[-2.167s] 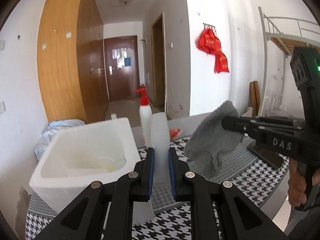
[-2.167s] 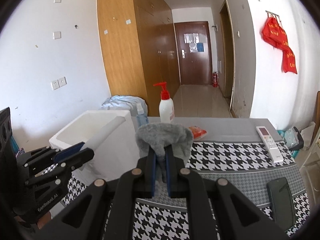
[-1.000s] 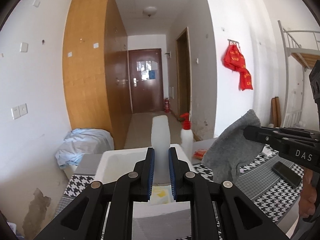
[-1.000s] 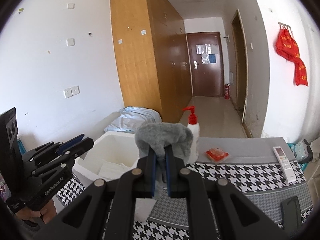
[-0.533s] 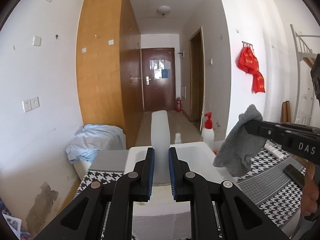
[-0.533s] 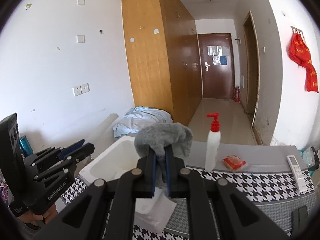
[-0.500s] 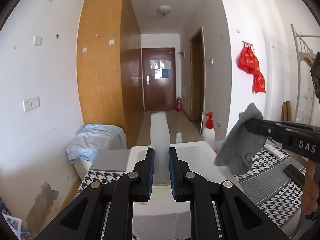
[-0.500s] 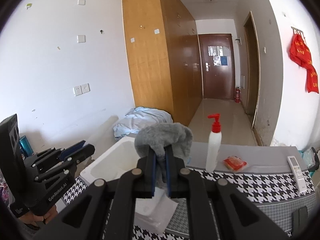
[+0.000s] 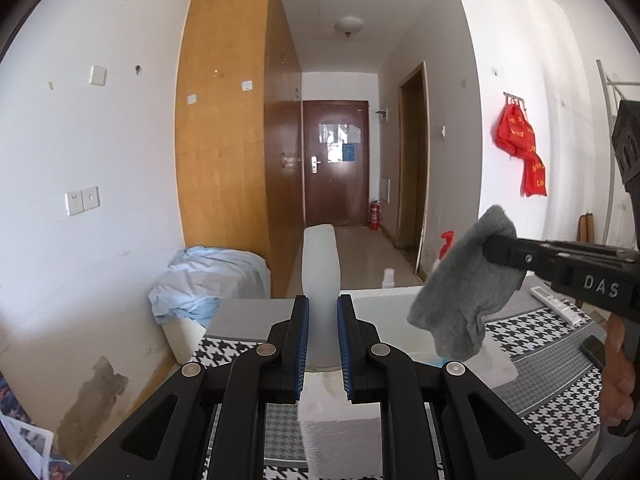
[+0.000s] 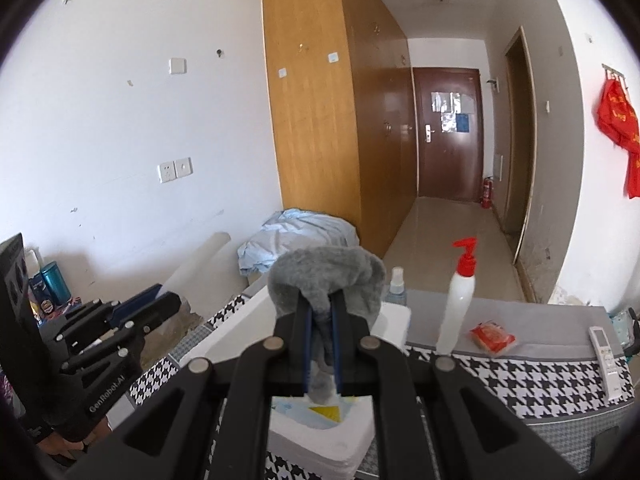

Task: Organize soft objects
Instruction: 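Lower the sock into the foam box and open the right tool while the left tool lowers the strip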

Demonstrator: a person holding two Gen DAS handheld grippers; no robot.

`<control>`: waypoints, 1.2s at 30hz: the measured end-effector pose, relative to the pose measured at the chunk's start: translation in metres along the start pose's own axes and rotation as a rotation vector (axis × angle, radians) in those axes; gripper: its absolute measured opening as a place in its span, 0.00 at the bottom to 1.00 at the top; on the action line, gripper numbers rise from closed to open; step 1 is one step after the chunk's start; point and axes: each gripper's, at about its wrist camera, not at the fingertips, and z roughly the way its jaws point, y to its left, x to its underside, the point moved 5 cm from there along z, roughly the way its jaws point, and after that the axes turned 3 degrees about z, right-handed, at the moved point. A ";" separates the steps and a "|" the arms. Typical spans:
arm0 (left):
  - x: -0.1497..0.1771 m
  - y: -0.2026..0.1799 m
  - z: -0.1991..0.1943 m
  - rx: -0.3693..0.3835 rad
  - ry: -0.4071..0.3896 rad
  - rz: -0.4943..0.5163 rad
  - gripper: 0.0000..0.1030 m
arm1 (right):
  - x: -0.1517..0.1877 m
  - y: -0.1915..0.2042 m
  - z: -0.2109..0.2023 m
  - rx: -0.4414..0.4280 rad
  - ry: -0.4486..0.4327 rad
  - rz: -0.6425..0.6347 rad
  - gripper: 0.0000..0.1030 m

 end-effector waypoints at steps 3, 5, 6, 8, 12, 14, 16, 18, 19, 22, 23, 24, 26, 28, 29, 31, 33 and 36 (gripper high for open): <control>0.001 0.002 0.000 -0.013 0.001 -0.003 0.15 | 0.001 0.002 0.006 -0.013 0.014 0.006 0.11; 0.001 0.004 -0.001 -0.024 -0.001 -0.002 0.15 | 0.002 0.003 0.011 -0.021 0.024 0.009 0.11; 0.001 0.006 -0.003 -0.032 -0.004 -0.005 0.15 | 0.003 0.003 0.013 -0.022 0.030 0.011 0.11; 0.001 0.010 -0.004 -0.041 -0.008 -0.010 0.15 | 0.004 0.005 0.018 -0.027 0.043 0.015 0.11; 0.004 0.015 -0.006 -0.059 -0.005 -0.017 0.15 | 0.007 0.009 0.028 -0.034 0.076 0.013 0.11; 0.005 0.017 -0.007 -0.063 -0.003 -0.019 0.15 | 0.010 0.011 0.033 -0.035 0.090 0.007 0.11; 0.006 0.019 -0.007 -0.070 -0.001 -0.022 0.15 | 0.012 0.012 0.038 -0.036 0.104 0.010 0.11; 0.006 0.023 -0.007 -0.077 -0.003 -0.030 0.15 | 0.015 0.011 0.041 -0.029 0.114 0.009 0.11; 0.006 0.023 -0.007 -0.078 -0.002 -0.032 0.15 | 0.016 0.011 0.044 -0.024 0.122 0.007 0.11; 0.006 0.023 -0.007 -0.077 -0.004 -0.029 0.15 | 0.019 0.010 0.052 -0.015 0.148 0.010 0.11; 0.007 0.023 -0.007 -0.073 -0.002 -0.028 0.15 | 0.020 0.010 0.055 -0.011 0.158 0.007 0.11; 0.007 0.022 -0.006 -0.072 -0.002 -0.028 0.15 | 0.022 0.010 0.057 -0.005 0.168 -0.002 0.11; 0.007 0.022 -0.005 -0.072 0.002 -0.025 0.15 | 0.025 0.011 0.062 0.000 0.189 -0.007 0.17; 0.007 0.023 -0.003 -0.077 0.007 -0.027 0.15 | 0.028 0.009 0.065 -0.007 0.202 0.004 0.33; 0.007 0.024 -0.003 -0.077 0.008 -0.029 0.15 | 0.028 0.007 0.066 -0.002 0.199 0.010 0.48; 0.007 0.025 -0.002 -0.075 0.009 -0.031 0.15 | 0.028 0.006 0.064 0.015 0.184 0.005 0.68; 0.008 0.025 -0.001 -0.077 0.013 -0.028 0.15 | 0.029 0.008 0.063 0.024 0.178 -0.018 0.72; 0.010 0.025 0.000 -0.081 0.022 -0.029 0.15 | 0.031 0.011 0.062 0.021 0.183 -0.027 0.72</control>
